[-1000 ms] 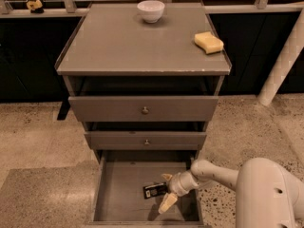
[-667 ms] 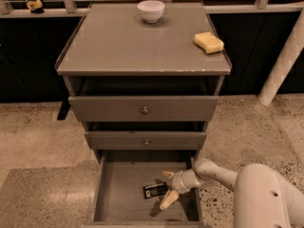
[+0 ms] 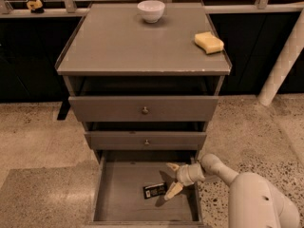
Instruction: Pick rxbar chocolate from bottom drawer and place on counter
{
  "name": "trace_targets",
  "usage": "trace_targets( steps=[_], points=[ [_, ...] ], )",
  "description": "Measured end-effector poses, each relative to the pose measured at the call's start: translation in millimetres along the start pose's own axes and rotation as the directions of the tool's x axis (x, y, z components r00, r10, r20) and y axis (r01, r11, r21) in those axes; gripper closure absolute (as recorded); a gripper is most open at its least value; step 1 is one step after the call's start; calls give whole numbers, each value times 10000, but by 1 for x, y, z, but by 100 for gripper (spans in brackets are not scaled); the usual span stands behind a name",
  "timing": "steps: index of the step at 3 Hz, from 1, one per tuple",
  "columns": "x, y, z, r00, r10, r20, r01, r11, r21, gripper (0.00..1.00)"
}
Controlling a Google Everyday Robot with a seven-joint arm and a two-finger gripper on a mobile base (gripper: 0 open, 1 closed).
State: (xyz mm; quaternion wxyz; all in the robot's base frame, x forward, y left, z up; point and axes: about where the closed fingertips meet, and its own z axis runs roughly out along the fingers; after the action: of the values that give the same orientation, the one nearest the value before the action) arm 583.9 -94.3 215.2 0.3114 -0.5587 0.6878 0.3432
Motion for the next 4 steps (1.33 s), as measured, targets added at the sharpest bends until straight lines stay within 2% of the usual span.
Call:
trace_targets(
  steps=[1,2,3,4],
  points=[
    [0,-1,0,10000,-4,-8,4,10000,24,0],
    [1,-11,14,9978,104,-660,-85,9995,297,0],
    [5,-19,31,9757,158,-2187,-9,9977,684,0],
    [11,-25,37,9717,399,-2327,-112,9923,1231,0]
  ],
)
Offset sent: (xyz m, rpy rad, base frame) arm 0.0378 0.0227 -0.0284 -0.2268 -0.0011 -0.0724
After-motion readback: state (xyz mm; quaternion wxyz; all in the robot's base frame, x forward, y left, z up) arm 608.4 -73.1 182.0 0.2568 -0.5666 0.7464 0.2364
